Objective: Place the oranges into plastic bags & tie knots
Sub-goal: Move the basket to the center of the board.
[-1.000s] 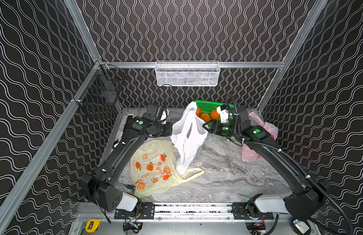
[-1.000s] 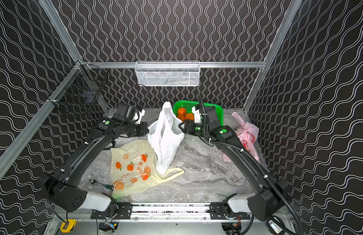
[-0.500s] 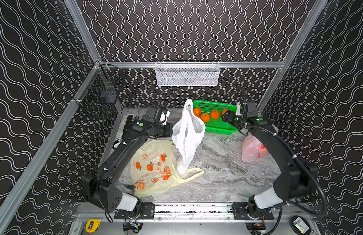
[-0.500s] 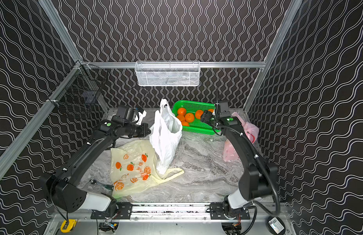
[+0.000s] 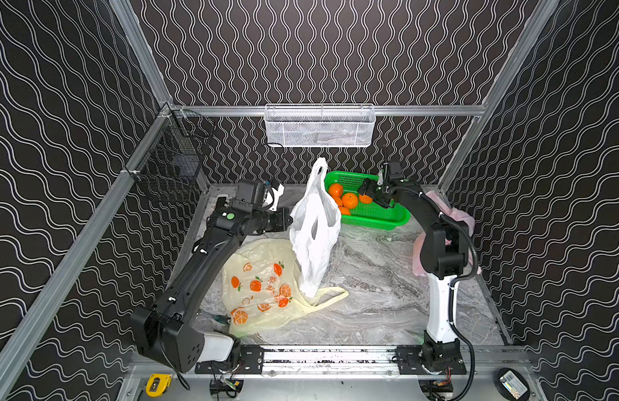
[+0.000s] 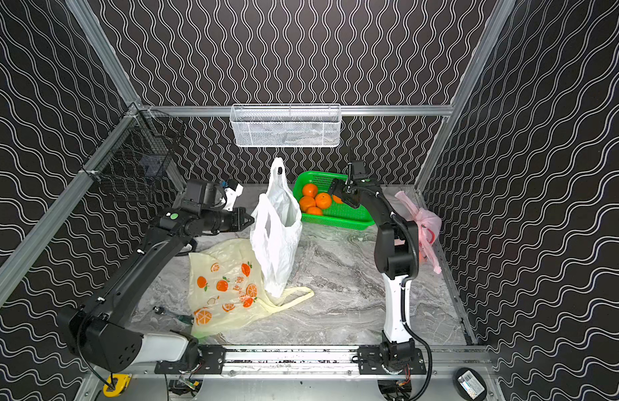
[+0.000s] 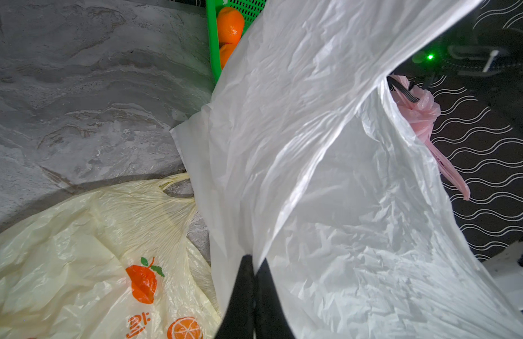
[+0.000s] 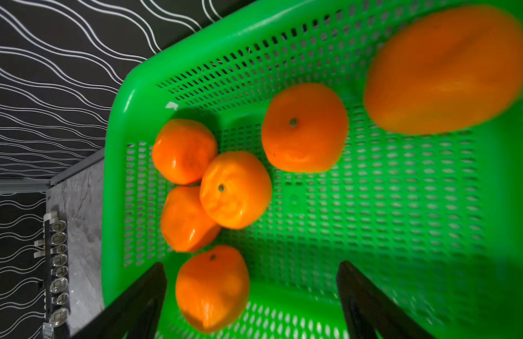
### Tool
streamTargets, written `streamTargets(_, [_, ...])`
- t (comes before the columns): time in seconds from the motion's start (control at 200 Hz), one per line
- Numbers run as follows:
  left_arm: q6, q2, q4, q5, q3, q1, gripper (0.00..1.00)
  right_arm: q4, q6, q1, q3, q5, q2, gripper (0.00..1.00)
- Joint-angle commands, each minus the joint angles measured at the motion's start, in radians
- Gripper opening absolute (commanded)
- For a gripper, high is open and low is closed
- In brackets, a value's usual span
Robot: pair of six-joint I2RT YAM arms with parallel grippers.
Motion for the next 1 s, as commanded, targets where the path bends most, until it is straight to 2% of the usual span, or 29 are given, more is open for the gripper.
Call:
streamTargets(0.0, [0.013,-0.006,0.018,0.007,-0.005,0.006,0.00,-0.041,0.010,0.011,0.079,-0.010,0.067,0.92])
streamTargets(0.1, [0.012,-0.008,0.016,0.006,-0.006,0.006,0.00,-0.105,0.017,0.021,0.098,0.082,0.074,0.92])
streamTargets(0.235, [0.019,-0.013,0.007,-0.015,-0.007,0.006,0.00,-0.081,0.037,0.002,-0.062,0.248,-0.023,0.93])
streamTargets(0.275, [0.020,-0.014,0.007,-0.019,-0.010,0.006,0.00,-0.074,0.032,-0.016,-0.101,0.272,-0.047,0.97])
streamTargets(0.335, [0.025,-0.015,0.008,-0.020,-0.014,0.006,0.00,-0.080,0.015,-0.047,-0.133,0.281,-0.066,1.00])
streamTargets(0.555, [0.025,-0.016,0.015,-0.030,-0.024,0.006,0.00,-0.126,-0.027,-0.172,-0.181,0.304,-0.108,1.00])
streamTargets(0.726, [0.021,-0.012,-0.026,-0.102,-0.008,0.006,0.00,-0.191,-0.026,-0.224,-0.169,0.366,-0.150,1.00])
streamTargets(0.801, [0.023,-0.008,-0.017,-0.090,-0.009,0.006,0.00,-0.114,-0.056,-0.216,-0.221,0.288,-0.220,1.00])
streamTargets(0.876, [0.020,-0.003,0.022,-0.029,-0.014,0.008,0.00,0.074,-0.085,-0.202,-0.349,0.079,-0.299,1.00])
streamTargets(0.921, [0.018,0.003,0.042,0.001,-0.010,0.008,0.00,0.125,-0.091,-0.186,-0.385,-0.023,-0.313,1.00])
streamTargets(0.991, [0.013,0.014,0.061,0.037,0.003,0.009,0.00,0.117,-0.121,-0.130,-0.359,-0.041,-0.295,1.00])
